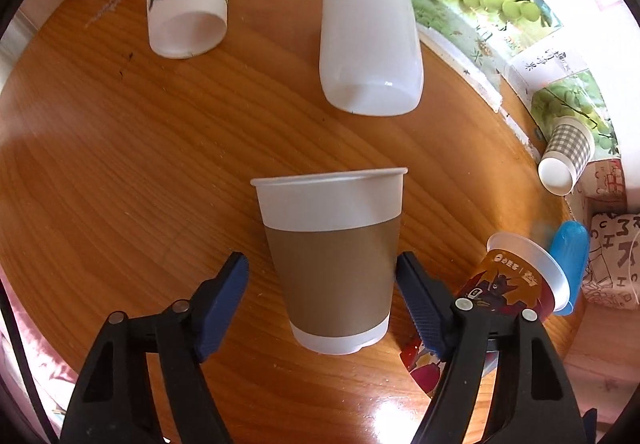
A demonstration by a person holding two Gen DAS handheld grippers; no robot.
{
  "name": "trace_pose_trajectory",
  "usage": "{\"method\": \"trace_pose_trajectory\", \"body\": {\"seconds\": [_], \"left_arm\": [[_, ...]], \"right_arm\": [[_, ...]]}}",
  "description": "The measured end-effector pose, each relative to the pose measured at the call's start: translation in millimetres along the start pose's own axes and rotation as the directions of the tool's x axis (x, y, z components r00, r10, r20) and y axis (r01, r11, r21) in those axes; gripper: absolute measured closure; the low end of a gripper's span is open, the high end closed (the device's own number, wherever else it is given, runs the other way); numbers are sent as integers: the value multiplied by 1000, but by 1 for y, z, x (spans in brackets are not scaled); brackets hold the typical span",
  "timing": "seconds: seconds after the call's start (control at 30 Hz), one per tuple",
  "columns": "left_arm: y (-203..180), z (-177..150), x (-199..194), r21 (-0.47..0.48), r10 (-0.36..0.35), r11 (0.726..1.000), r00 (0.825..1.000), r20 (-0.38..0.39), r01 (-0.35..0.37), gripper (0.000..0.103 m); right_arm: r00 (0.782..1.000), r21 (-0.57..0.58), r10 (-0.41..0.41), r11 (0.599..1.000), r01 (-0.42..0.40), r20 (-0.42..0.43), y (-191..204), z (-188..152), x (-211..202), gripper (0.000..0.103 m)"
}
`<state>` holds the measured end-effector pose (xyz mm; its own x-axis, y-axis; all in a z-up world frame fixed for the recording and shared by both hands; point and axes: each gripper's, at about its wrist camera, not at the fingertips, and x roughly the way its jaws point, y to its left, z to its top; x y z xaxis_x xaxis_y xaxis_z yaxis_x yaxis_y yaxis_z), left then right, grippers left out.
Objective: Flip cup upright
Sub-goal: 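Close the left tool around the brown-sleeved paper cup, then lift the brown-sleeved cup with the left tool and rotate it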
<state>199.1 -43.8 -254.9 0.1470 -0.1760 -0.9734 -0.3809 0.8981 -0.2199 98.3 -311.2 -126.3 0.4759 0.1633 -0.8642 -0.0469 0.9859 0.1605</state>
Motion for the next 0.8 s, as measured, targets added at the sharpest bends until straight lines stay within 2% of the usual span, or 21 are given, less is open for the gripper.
{"method": "trace_pose_trajectory", "body": {"seconds": [0.07,0.4,0.6,0.8], "left_arm": [[1,-2,4,-7,-11,1000,1000,-16,11,39],[-4,-12,-1,56,3,998,1000,5,-3,39],[-3,-28,-16,128,24,991,999,27,-28,39],[1,-49,-33,189,27,982,999,26,-31,40]], "right_arm": [[1000,3,3,1000,-3,-5,-1,-1,1,0],[999,32,20,999,-20,-25,-3,-9,3,0],[997,61,50,997,-46,-60,-1,-16,6,0],[998,84,44,996,-40,-47,3,-24,5,0]]}}
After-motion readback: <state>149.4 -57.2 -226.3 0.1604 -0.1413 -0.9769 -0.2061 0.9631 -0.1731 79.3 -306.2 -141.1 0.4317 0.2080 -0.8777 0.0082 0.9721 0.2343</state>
